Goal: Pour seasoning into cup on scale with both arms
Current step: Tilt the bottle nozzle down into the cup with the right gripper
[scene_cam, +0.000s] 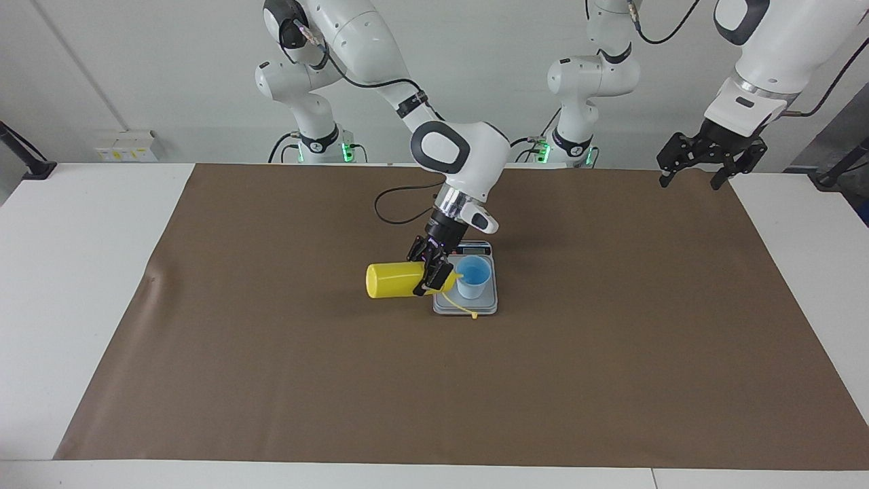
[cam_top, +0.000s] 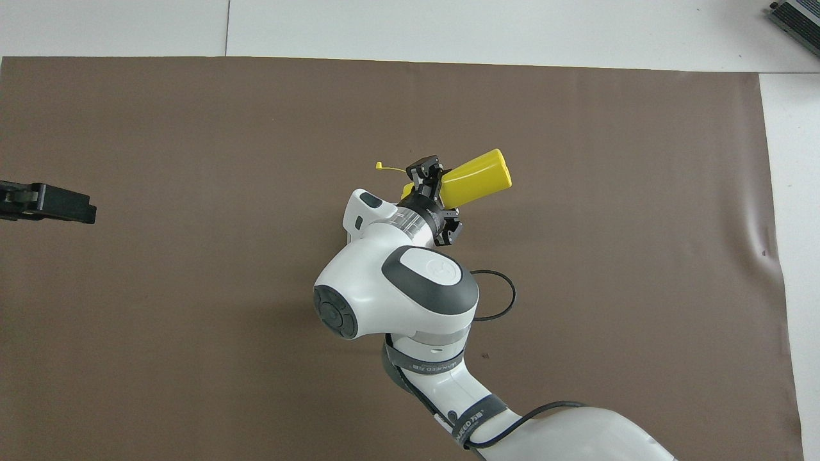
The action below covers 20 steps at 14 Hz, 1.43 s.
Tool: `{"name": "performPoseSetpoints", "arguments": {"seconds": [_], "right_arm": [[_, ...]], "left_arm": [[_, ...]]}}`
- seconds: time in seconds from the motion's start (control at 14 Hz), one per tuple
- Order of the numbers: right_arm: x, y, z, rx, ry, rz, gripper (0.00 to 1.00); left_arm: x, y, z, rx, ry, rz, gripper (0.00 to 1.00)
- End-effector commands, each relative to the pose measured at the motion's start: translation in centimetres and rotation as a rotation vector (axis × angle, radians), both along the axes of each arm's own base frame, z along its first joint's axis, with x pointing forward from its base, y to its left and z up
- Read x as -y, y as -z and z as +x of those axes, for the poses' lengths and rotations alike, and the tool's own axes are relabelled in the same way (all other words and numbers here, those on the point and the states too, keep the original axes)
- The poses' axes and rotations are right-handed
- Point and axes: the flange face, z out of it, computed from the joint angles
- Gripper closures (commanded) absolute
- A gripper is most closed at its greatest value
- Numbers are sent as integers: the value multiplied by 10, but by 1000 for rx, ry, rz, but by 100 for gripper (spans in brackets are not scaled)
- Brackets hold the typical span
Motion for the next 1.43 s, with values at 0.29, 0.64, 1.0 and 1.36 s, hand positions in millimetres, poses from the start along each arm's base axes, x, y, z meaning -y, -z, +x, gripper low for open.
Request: {"name": "performPoseSetpoints", "arguments": {"seconds": [0.29,0.64,1.0,1.36], "right_arm": [[-4,-4,3,35,-2,-8,100],[-6,-3,3,32,-8,-1,100],[-7,-4,5,30,-26,24,100],[3,-24,12,25,2,120,100]], "left_arm": [[-3,-2,-6,-5,6,-5,0],[-4,-2,-6,-5,6,-5,0],[-4,-2,-6,-5,5,-5,0],[-4,-2,-6,-5,5,-5,0]]}}
